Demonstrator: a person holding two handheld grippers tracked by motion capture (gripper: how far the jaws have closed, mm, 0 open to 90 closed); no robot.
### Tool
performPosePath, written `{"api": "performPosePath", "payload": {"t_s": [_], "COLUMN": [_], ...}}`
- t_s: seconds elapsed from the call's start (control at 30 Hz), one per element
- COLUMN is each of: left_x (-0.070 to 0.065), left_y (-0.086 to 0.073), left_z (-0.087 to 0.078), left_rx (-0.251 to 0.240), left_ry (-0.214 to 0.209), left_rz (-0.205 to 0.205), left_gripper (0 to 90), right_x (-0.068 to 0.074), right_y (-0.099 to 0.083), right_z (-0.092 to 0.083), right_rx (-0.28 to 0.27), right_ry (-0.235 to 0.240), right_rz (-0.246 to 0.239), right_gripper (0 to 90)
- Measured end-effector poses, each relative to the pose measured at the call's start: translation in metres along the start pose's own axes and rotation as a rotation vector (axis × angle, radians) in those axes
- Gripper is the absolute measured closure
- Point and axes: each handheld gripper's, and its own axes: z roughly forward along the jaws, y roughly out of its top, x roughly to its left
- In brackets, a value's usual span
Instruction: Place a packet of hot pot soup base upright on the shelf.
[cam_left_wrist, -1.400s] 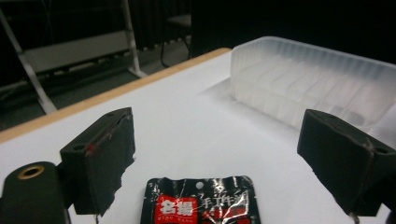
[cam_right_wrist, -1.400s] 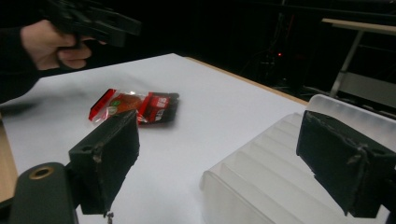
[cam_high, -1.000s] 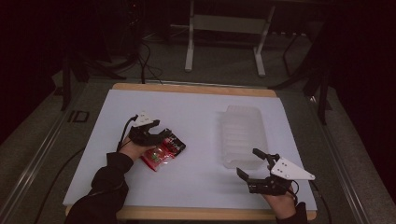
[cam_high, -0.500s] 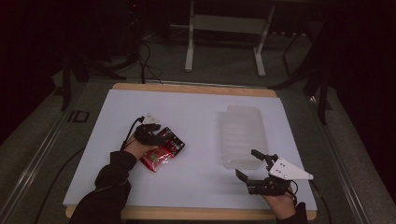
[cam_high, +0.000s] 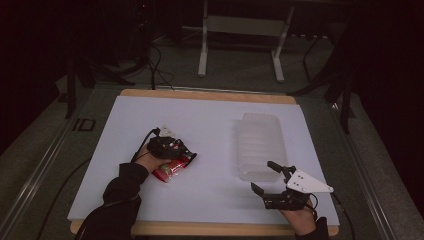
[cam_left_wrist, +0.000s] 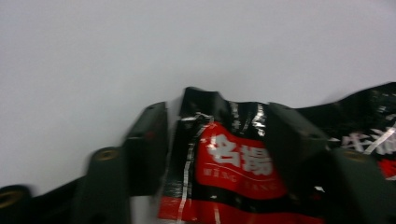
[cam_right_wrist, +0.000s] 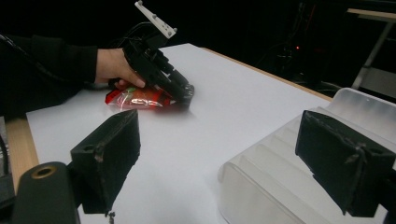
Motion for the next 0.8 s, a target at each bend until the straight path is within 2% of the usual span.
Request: {"api": "performPosePath", "payload": {"t_s": [0.13,0.17,0.2,0.23,0.4,0.47,0.57,0.63,0.67,0.7,0.73,0.8], "left_x": [-0.002,-0.003,-0.004,-0.007,-0.012,-0.011,-0.007,-0.004,-0.004,-0.004,-0.003,-0.003], "left_y": [0.0,0.0,0.001,0.001,0.001,0.0,-0.004,-0.006,-0.006,-0.006,-0.006,-0.006], "left_z": [-0.001,-0.001,-0.001,-0.001,-0.001,-0.001,-0.003,-0.007,-0.009,-0.012,-0.014,-0.019], "left_rx": [-0.002,-0.002,0.001,0.007,0.003,-0.012,-0.063,-0.107,-0.124,-0.141,-0.16,-0.177], "left_ry": [0.001,0.01,0.012,0.018,0.035,0.034,0.012,0.012,0.017,0.032,0.02,0.025], "left_rz": [-0.011,-0.004,0.006,0.026,0.078,0.074,0.043,-0.002,0.001,-0.015,-0.027,-0.028], "left_gripper": [62.3,62.3,73.4,77.7,85.0,87.1,88.3,88.4,88.7,88.7,88.8,88.9], "right_x": [0.0,0.0,0.0,0.0,0.0,0.001,0.0,-0.002,-0.003,-0.004,-0.005,-0.005], "right_y": [0.0,0.0,0.0,0.0,0.0,-0.001,0.0,0.0,0.0,0.0,0.0,0.0], "right_z": [0.0,0.0,0.0,0.0,0.002,0.003,0.001,0.0,-0.001,-0.002,-0.002,-0.003], "right_rx": [-0.002,-0.002,-0.001,-0.001,0.007,0.009,0.006,0.003,-0.001,-0.002,-0.005,-0.008], "right_ry": [0.002,0.002,0.001,0.002,0.008,0.011,0.007,0.002,-0.002,-0.007,-0.006,-0.012], "right_rz": [0.005,0.005,0.004,0.005,0.006,0.003,0.002,0.009,0.014,0.018,0.024,0.025], "right_gripper": [13.8,13.8,13.8,13.9,13.9,13.9,13.9,13.9,13.9,13.9,13.9,13.9]}}
